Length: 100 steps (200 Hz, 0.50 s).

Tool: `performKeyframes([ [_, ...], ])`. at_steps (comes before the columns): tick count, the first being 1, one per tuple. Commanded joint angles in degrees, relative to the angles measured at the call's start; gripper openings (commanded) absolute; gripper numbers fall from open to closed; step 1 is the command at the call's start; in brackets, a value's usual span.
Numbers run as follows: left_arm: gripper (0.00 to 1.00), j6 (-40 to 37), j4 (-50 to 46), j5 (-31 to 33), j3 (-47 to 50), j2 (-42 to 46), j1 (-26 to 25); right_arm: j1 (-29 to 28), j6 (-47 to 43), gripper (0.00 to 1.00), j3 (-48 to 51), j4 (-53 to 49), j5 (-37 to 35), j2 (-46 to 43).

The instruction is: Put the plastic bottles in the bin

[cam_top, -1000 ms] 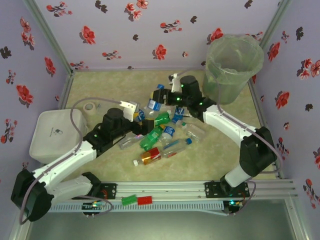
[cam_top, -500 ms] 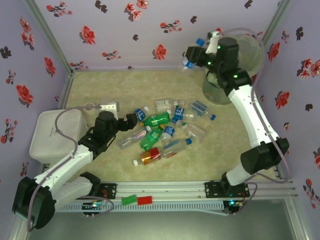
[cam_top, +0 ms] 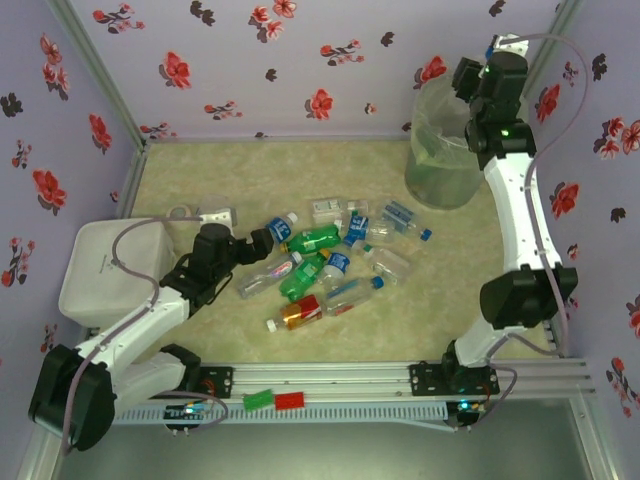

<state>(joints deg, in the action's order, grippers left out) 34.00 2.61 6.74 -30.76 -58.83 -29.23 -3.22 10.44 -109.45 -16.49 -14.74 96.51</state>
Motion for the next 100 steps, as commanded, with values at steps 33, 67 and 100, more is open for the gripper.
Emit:
performKeyframes([
  [33,1.00,0.28,0.73,-1.86,0.50,0.29,0.21,1.99,0.66,0.51,-5.68,-2.35,-2.73,10.88],
  [67,1.00,0.54,-0.28,-1.94,1.14,1.01,0.23,1.99,2.44,0.53,-8.83,-6.29,-3.45,16.59],
  [100,1.00,0.38,-1.18,-1.92,1.75,2.28,0.23,1.99,4.52,0.63,-11.44,-8.79,-2.51,19.88],
])
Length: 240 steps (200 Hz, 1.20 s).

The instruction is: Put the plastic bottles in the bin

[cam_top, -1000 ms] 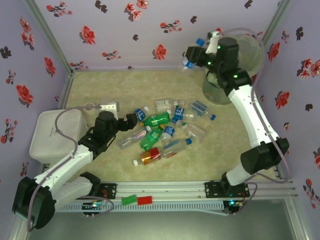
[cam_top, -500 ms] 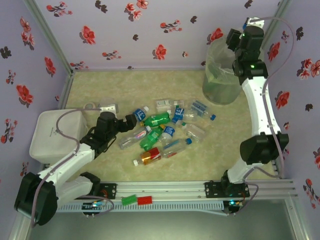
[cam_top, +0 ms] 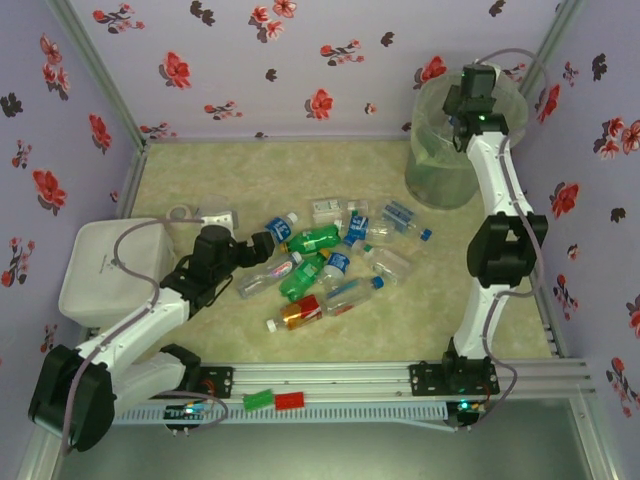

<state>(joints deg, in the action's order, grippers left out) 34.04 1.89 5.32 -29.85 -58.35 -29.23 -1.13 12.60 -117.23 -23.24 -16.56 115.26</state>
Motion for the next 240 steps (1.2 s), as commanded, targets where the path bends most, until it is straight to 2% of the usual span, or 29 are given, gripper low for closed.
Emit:
performKeyframes([
  [1,1.00,0.37,-0.47,-0.49,0.88,1.82,0.23,-0.10,2.44,0.63,-3.73,-2.10,-0.69,1.16],
  [43,1.00,0.15,-0.82,-0.45,0.58,1.63,0.23,-0.10,3.09,0.99,-6.66,-3.64,0.39,1.07],
  [94,1.00,-1.11,-1.49,-0.47,-1.13,0.00,0.23,-0.70,2.22,1.00,-6.10,-3.37,3.13,-5.57],
  [129,1.00,-3.86,-4.50,-0.10,-3.33,-0.80,0.90,-4.41,0.73,1.00,-0.59,-1.36,3.81,-13.97],
  [185,1.00,-6.09,-12.86,-1.21,-6.18,-1.02,1.90,-16.87,-1.73,1.00,20.18,3.58,2.83,-29.56],
  [221,1.00,-6.84,-15.55,-7.21,-6.28,-2.17,1.84,-24.74,1.02,1.00,35.43,5.58,1.98,-37.37],
  [240,1.00,-7.53,-17.51,-9.69,-6.63,-3.52,1.89,-27.43,5.42,1.00,42.84,5.89,1.30,-40.23],
])
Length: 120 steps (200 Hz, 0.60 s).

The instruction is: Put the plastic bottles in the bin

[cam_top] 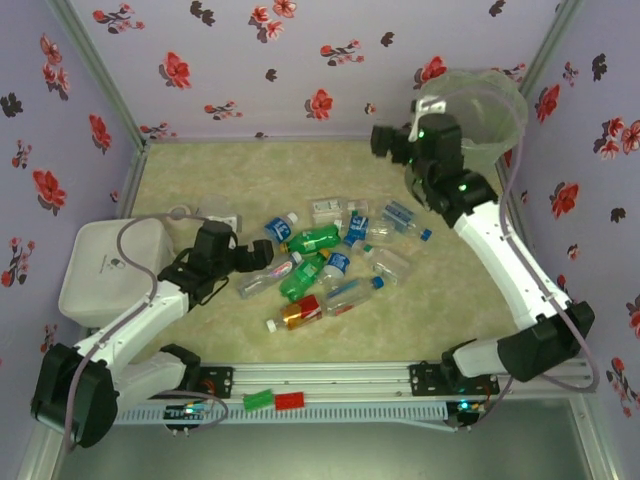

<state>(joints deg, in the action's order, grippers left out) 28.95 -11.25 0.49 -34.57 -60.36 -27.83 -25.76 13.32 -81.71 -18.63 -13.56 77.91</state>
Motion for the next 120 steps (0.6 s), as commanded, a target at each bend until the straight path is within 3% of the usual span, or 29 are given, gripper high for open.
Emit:
performKeyframes([
  [1,1.00,-2.47,-4.47,-4.96,-1.91,-1.60,0.50,-2.93,5.18,1.00,7.82,1.34,-1.71,-3.04],
  [60,1.00,-3.02,-8.75,-8.07,-2.45,-6.02,0.00,-8.18,22.11,1.00,27.18,8.79,-0.13,-8.23],
  [120,1.00,-3.53,-10.88,-8.93,-4.62,-12.62,-3.07,-9.05,25.21,1.00,30.52,12.90,-2.16,-7.69],
])
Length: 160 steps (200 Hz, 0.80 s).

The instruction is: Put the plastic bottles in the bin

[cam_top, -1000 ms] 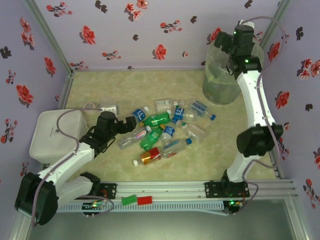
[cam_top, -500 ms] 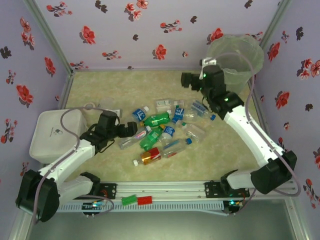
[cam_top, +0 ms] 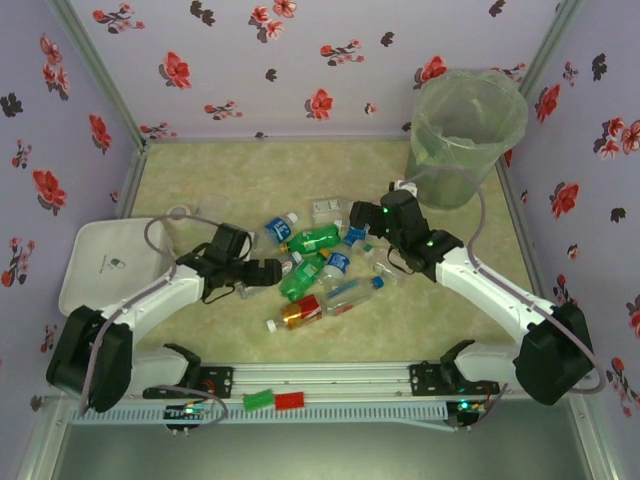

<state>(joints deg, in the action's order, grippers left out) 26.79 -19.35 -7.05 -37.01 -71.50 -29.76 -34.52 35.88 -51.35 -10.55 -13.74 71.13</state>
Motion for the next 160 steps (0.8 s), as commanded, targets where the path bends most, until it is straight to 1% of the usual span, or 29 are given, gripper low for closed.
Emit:
performKeyframes([
  [1,1.00,-1.37,-2.83,-1.39,-2.22,-1.50,-1.16,-0.28,2.65,1.00,0.16,4.81,-1.98,-0.91],
  [86,0.90,0.94,-7.14,-1.09,-3.32,-5.00,-3.75,-0.37,3.55,1.00,1.85,6.97,-1.92,0.23],
  [160,0.91,0.66,-8.08,2.73,-4.23,-9.21,-4.08,-0.37,3.46,1.00,1.98,7.13,-2.96,-0.32],
])
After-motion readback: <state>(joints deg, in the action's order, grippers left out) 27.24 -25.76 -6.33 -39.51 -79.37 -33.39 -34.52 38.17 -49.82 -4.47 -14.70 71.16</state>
